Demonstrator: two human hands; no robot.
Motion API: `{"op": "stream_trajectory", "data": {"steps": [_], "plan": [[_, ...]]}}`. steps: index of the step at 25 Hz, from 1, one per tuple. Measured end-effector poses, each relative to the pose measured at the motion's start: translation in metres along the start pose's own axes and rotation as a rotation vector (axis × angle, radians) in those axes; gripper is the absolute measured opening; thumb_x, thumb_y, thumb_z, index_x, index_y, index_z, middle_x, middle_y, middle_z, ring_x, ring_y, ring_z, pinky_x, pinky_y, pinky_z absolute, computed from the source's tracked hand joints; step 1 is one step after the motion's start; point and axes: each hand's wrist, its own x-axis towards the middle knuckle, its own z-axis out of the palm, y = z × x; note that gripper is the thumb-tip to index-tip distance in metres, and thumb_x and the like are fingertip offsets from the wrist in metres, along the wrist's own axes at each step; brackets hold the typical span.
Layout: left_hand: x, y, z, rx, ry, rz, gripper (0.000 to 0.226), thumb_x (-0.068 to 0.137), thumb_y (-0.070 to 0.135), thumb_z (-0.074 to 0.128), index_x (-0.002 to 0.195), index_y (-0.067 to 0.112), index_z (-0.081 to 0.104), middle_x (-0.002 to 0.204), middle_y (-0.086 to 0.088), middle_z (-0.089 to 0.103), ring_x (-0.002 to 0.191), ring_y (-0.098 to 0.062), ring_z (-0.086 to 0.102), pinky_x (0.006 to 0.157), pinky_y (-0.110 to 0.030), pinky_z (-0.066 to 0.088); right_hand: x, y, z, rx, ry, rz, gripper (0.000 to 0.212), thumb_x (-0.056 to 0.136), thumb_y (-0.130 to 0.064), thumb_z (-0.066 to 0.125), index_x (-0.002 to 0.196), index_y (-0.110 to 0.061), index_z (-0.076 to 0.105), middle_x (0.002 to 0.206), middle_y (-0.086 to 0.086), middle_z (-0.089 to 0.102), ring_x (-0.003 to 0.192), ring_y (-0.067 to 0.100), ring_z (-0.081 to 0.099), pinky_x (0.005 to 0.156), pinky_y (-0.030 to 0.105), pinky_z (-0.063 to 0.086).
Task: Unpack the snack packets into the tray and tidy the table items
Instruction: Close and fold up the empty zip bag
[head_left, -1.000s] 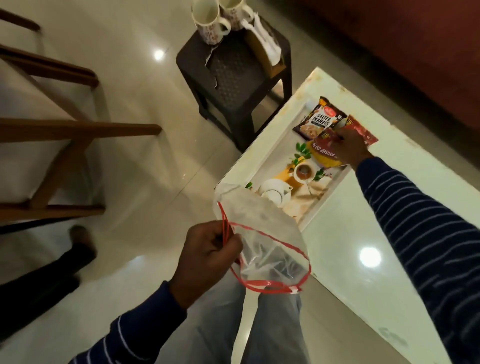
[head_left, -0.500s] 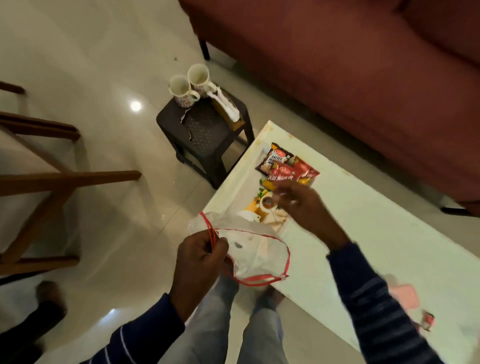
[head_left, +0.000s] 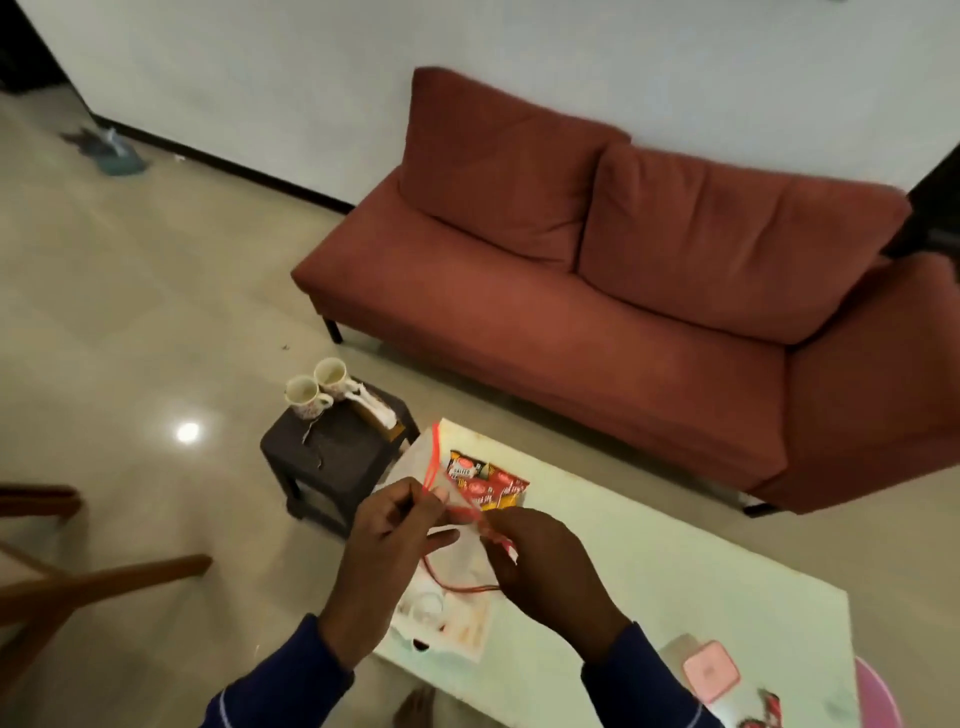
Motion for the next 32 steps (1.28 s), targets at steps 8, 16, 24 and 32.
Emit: {"op": "stream_trajectory", "data": {"steps": [8,16,24,32], "plan": [[-0.022,0.031,-0.017,-0.195,0.067,-0.011,0.065,0.065,0.080,0.068,0.119,0.048,0.051,0.127,0.006,0.066,0.119,-0.025,0.063,0.089,-0.056,0.056,-0.004,-0.019,-0.107,1.271,0.147,0.275,0.018,0.090,-0.010,0.062,0.103,-0.013,0.075,0.096,0.011,0.073,0.091,0.029,0.066,0.089,0.050,0.053],[-0.022,0.079,0.060,-0.388,-0.378,-0.117,0.039,0.077,0.061,0.063,0.101,0.030,0.072,0.084,0.015,0.078,0.078,-0.003,0.074,0.070,-0.029,0.060,0.005,-0.092,-0.116,1.985,-0.217,0.285,0.052,0.068,-0.017,0.088,0.113,-0.002,0.068,0.105,0.016,0.068,0.091,0.024,0.069,0.086,0.037,0.056],[0.010,0.170,0.061,-0.523,-0.266,0.033,0.031,0.100,0.019,0.047,0.118,-0.005,0.057,0.111,-0.019,0.059,0.095,-0.023,0.066,0.090,-0.033,0.057,0.000,-0.104,-0.161,1.294,0.425,0.180,0.023,0.096,-0.029,0.060,0.114,-0.017,0.070,0.109,0.007,0.073,0.091,0.018,0.070,0.076,0.027,0.056],[-0.020,0.257,0.121,-0.275,-0.352,0.728,0.042,0.078,0.012,0.061,0.119,0.014,0.059,0.110,-0.025,0.064,0.099,-0.038,0.066,0.088,-0.055,0.056,0.023,-0.162,-0.246,1.330,0.813,-0.118,0.052,0.093,-0.047,0.060,0.134,-0.015,0.055,0.127,0.012,0.066,0.118,0.034,0.063,0.102,0.053,0.049]]}}
